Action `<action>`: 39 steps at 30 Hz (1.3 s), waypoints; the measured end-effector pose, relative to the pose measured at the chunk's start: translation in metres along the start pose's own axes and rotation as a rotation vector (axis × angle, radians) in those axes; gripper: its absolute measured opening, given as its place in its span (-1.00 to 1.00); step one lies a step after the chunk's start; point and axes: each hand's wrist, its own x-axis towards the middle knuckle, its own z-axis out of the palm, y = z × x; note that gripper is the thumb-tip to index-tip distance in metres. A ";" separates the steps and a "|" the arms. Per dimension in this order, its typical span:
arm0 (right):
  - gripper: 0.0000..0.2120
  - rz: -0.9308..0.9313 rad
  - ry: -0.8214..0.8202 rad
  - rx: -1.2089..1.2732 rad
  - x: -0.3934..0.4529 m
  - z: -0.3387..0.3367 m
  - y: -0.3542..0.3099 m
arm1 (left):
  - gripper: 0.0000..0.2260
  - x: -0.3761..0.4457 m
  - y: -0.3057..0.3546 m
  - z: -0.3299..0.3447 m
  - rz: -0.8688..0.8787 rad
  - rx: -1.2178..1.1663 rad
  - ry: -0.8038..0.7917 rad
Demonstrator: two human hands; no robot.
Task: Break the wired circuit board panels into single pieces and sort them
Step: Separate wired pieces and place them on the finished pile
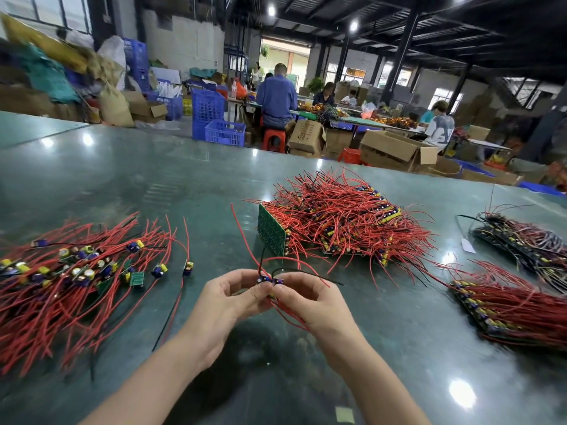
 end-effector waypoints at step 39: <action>-0.85 0.152 -0.005 0.173 0.000 -0.015 -0.015 | -0.77 0.010 0.021 -0.033 0.227 1.554 0.334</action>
